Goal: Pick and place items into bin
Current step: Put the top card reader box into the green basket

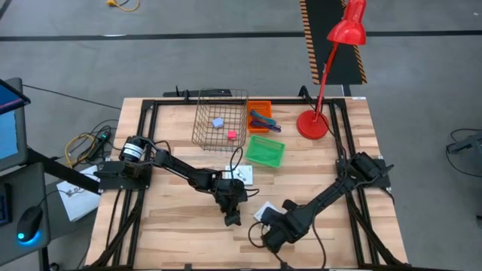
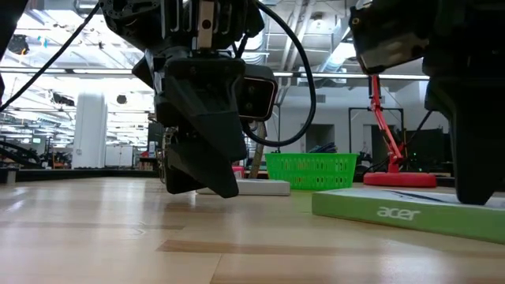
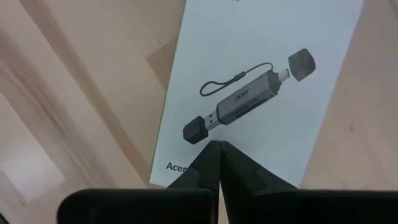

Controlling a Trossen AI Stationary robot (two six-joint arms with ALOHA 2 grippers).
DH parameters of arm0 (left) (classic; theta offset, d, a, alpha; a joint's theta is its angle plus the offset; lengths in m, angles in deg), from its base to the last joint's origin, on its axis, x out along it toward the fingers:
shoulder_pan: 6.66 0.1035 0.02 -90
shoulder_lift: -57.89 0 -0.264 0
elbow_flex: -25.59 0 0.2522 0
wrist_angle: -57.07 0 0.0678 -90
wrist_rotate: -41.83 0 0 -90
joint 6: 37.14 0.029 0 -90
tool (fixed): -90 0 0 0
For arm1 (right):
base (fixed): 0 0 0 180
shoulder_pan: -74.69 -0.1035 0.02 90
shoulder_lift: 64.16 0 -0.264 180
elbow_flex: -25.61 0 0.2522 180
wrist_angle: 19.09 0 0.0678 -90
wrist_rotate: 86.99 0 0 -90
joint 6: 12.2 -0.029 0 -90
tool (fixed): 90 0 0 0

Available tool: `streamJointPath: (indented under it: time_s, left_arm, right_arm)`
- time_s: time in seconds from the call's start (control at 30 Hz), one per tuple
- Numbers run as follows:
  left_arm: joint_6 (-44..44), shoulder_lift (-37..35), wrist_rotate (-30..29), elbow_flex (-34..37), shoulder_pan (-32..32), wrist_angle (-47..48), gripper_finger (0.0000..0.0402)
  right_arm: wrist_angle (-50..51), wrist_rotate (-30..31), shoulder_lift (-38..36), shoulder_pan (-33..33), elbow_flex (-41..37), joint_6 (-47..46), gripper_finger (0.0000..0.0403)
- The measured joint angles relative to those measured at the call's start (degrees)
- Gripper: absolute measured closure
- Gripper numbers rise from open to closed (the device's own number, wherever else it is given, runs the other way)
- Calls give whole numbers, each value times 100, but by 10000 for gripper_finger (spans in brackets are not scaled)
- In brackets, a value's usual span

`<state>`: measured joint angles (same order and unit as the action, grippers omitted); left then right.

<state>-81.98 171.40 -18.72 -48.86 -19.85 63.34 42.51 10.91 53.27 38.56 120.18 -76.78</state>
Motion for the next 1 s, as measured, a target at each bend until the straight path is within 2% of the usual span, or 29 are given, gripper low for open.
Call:
streamJointPath:
  time_s: [0.13,0.23,0.43,0.77,1.0]
  left_arm:
    - [-69,0,-13,0,0,-4,258]
    - [-70,0,-12,0,0,-7,258]
    - [-68,0,-19,0,-2,-9,258]
    - [-63,0,-21,0,-2,-9,258]
    - [-66,0,-19,0,-2,-11,258]
  right_arm:
    - [-2,136,-16,-56,-90,-264,403]
    - [570,486,-59,-160,58,-433,403]
    - [1468,553,-96,-203,618,-436,403]
    - [1496,418,-82,-482,849,-614,403]
    - [1009,265,-78,-637,388,-1030,403]
